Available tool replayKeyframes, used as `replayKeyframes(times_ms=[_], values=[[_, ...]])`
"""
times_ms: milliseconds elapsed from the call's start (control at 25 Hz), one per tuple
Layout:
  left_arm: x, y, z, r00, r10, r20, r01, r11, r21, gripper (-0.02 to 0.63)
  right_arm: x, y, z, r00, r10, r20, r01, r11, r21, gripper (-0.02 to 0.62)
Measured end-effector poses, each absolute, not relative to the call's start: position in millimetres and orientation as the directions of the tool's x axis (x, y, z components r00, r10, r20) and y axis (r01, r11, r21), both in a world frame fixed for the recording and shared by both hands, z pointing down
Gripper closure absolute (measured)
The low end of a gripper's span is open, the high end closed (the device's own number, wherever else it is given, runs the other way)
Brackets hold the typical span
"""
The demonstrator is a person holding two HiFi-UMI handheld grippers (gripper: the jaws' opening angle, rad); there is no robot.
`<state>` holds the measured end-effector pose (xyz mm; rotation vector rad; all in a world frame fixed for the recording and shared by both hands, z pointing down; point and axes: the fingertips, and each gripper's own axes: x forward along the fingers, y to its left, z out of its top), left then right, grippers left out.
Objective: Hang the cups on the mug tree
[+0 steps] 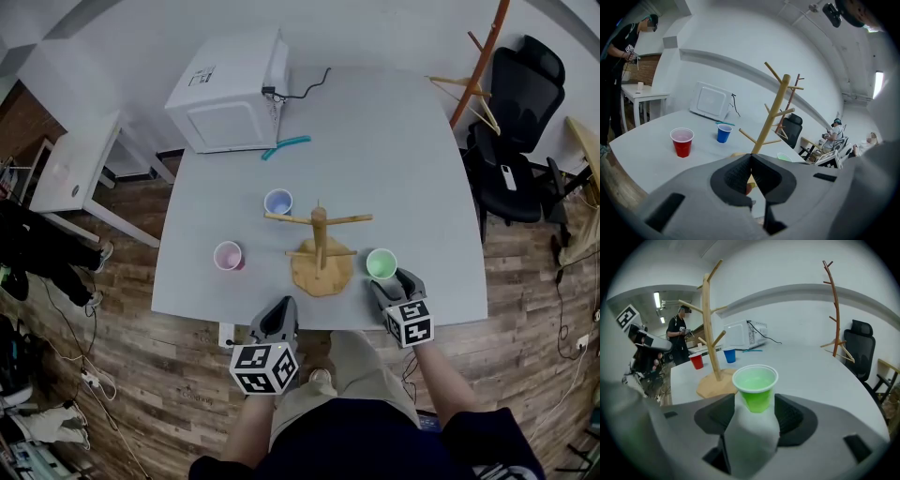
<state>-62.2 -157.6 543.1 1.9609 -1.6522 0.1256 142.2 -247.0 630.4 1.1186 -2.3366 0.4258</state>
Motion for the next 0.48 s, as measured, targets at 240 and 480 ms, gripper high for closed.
replayKeyframes(times_ms=[240, 480], values=[[-67.0, -162.6, 543.8, 0.211, -0.882, 0.422, -0.935, -0.056, 0.351, 0.588, 135.5, -257.4, 642.6, -0.538, -0.597, 0.595, -0.769, 0.637, -0.056, 0.345], [-71.5, -166.2, 547.3, 0.197, -0.881, 0.429, -0.938, -0.042, 0.343, 0.589, 130.8, -265.9, 655.0, -0.527, -0.576, 0.624, -0.761, 0.647, -0.046, 0.342]])
